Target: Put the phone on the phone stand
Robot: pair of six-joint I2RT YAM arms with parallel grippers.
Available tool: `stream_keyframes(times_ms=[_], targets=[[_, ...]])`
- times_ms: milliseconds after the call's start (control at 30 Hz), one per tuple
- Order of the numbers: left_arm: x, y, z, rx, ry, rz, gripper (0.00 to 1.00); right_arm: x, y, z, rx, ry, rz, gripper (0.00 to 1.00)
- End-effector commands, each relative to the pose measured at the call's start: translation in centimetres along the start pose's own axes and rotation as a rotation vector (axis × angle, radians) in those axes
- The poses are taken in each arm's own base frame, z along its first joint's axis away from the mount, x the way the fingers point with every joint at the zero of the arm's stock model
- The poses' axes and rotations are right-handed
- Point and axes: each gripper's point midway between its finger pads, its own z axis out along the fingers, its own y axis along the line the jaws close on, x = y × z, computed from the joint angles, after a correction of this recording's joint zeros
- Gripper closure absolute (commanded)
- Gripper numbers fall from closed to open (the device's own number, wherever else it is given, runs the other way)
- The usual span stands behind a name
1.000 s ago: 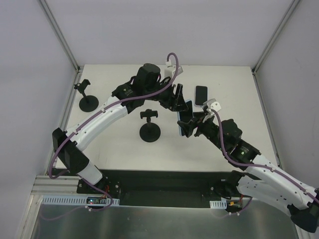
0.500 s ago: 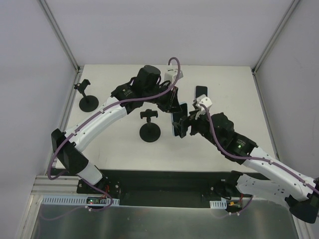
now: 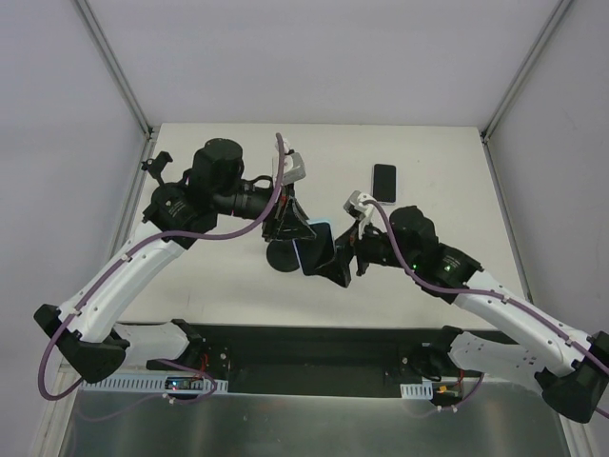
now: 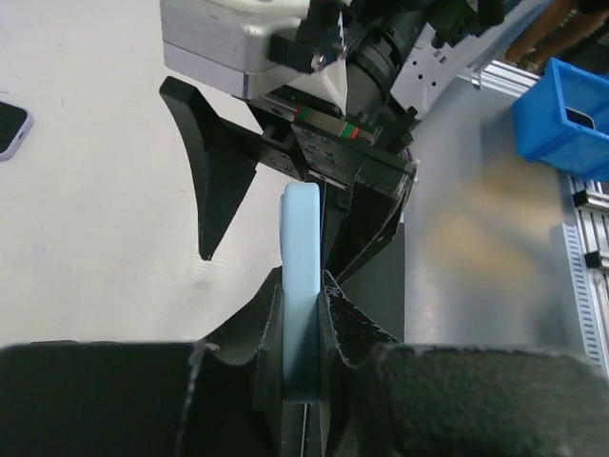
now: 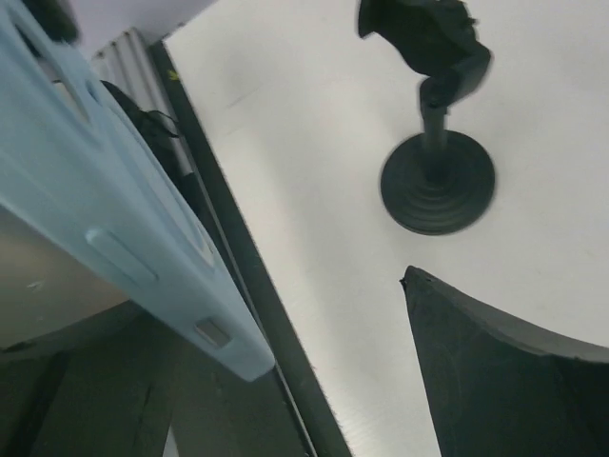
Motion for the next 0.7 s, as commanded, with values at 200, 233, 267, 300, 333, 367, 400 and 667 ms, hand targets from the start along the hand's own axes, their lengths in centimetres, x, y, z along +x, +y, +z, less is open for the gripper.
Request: stream_keyframes(times_ms=[200,233,267,300,333,367,400,667], targets=[[-0.2,-4.4,-0.7,0.229,-0.055,0.143,1.0,-4.6,7.5,-1.2,-0.433,-0.161,-0.003,0.42],[-0.2,-4.3,-0.7,0.228,-0.057,0.137,1.0,-4.6,7.8,-1.2,-0.453,-0.159,0.002,0.43],[-0.2,-4.2,-0.5,0.228,-0.054,0.129,1.0,-4.5,8.0,-1.1,-0.466,-0.157,0.007,0.44],[-0.3,-4.2,-0.5,0.228,-0.055,0.124,1.0,-4.8,8.3,-1.2,-0.486,-0.17,-0.001,0.46],[-0.4,-4.2,-0.4,0.232,-0.057,0.115,1.0,-4.6,8.3,-0.9,-0.498,-0.159,0.021,0.51],[-0.4,-4.1,-0.3,0.233,-0.054,0.108,1.0,-4.4,8.3,-0.7,-0.501,-0.157,0.028,0.52],[-0.4,-4.0,-0.2,0.232,-0.057,0.109,1.0,-4.6,8.4,-0.7,-0.509,-0.163,0.029,0.54],[-0.6,-3.0,0.3,0.181,-0.06,0.071,0.99,-4.1,8.2,0.0,-0.516,-0.163,0.049,0.99]])
